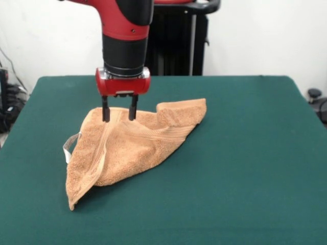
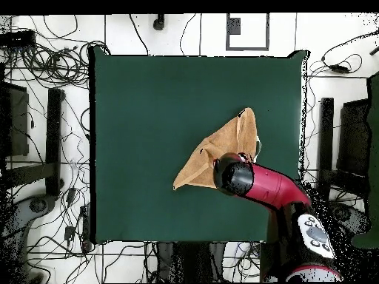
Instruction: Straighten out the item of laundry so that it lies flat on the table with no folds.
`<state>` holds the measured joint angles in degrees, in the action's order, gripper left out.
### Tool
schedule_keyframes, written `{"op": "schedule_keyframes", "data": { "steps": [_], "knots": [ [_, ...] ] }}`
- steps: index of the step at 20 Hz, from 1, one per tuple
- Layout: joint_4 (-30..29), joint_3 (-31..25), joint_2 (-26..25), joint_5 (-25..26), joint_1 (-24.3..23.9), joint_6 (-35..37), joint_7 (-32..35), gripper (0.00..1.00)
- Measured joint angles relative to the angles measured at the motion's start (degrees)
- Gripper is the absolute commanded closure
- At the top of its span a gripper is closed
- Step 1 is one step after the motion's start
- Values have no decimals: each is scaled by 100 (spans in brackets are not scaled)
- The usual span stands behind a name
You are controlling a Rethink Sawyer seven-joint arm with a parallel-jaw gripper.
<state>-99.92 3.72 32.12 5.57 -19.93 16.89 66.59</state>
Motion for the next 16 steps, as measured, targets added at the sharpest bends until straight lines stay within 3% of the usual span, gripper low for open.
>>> {"op": "schedule_keyframes", "data": {
  "steps": [16],
  "knots": [
    [-52, 5, -280, -151, 12, -141, 194, 0]
  ]
}}
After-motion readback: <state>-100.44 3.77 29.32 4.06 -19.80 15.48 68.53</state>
